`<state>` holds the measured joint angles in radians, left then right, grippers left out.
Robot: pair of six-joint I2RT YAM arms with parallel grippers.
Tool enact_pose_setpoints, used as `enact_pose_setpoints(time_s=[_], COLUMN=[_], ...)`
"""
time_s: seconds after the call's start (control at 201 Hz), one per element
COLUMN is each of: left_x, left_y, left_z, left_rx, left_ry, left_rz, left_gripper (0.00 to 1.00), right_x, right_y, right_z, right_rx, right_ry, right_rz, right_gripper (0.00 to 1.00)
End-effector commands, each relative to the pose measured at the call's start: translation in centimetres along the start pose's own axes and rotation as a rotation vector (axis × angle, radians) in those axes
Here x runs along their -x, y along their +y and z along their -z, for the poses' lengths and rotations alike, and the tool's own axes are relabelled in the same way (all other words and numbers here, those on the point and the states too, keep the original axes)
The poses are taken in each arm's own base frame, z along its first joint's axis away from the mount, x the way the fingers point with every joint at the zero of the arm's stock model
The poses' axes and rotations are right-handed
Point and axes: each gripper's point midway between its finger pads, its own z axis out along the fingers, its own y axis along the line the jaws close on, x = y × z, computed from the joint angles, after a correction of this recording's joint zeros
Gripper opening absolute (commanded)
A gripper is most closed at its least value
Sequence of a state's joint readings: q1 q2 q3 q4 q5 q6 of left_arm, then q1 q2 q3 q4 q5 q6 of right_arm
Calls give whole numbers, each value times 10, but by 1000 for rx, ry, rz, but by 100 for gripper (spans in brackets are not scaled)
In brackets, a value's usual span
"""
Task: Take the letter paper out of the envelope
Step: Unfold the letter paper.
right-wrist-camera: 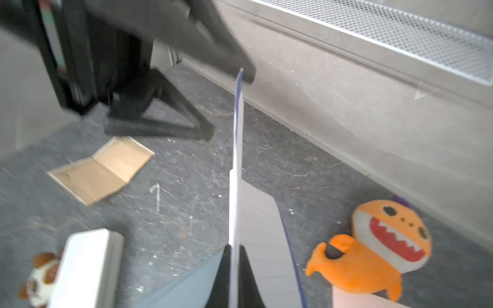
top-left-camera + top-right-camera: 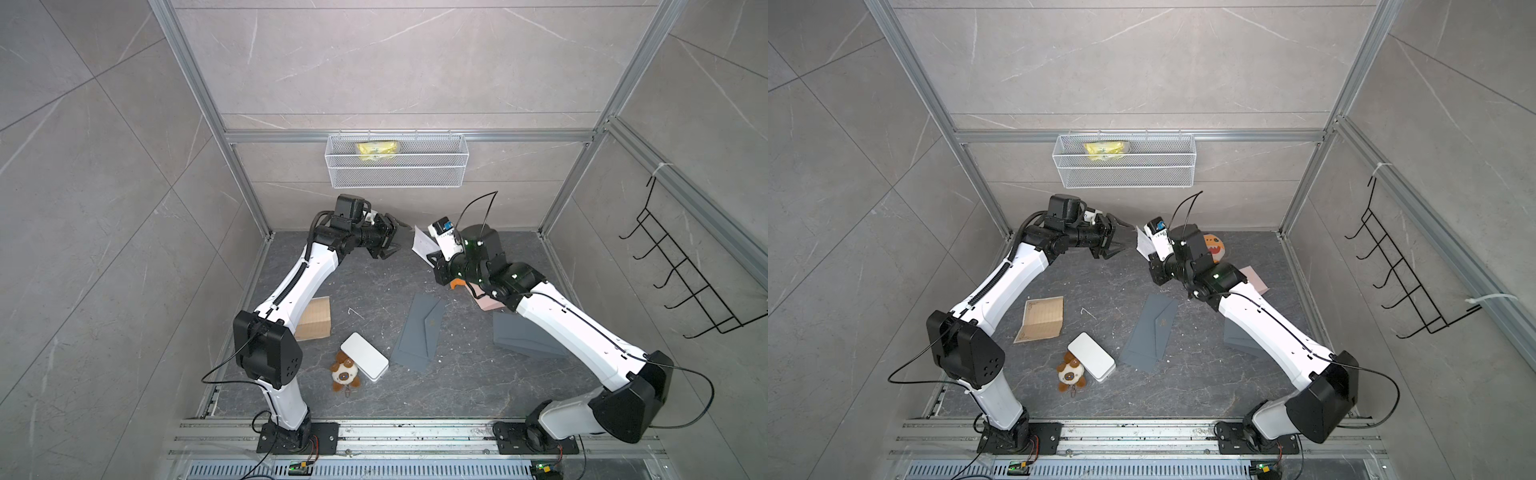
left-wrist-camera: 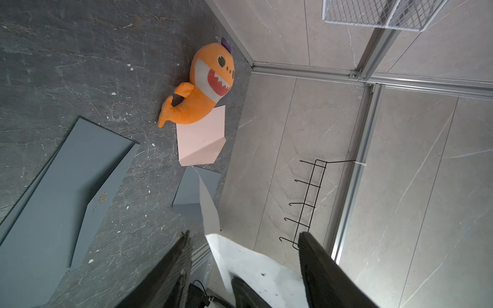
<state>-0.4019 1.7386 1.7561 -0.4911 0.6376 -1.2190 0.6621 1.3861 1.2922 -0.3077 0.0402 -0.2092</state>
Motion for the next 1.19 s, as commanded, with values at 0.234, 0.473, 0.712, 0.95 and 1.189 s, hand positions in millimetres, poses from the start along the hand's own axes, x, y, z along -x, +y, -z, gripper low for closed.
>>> enact_pose_setpoints(time_s=[0.234, 0.473, 0.712, 0.95, 1.189], left_x=[-21, -24, -21, -21, -19], left_y=[7, 25, 23, 20, 12], left_z=[17, 21, 22, 22, 27], left_rx=[10, 76, 30, -4, -31], left_ry=[52, 48, 26, 25, 1], left_rz=[58, 78, 105, 119, 99], left_gripper=[69, 68, 48, 18, 0], right_x=[41, 44, 40, 36, 30], right_y=[25, 38, 52, 57, 64], right_z=[11, 3, -3, -6, -8], right_rx=[-254, -310, -307, -303, -288], right_ry=[-261, -231, -205, -200, -195], right_rz=[731, 895, 982, 1004, 1014], right_gripper=[0, 0, 0, 0, 0])
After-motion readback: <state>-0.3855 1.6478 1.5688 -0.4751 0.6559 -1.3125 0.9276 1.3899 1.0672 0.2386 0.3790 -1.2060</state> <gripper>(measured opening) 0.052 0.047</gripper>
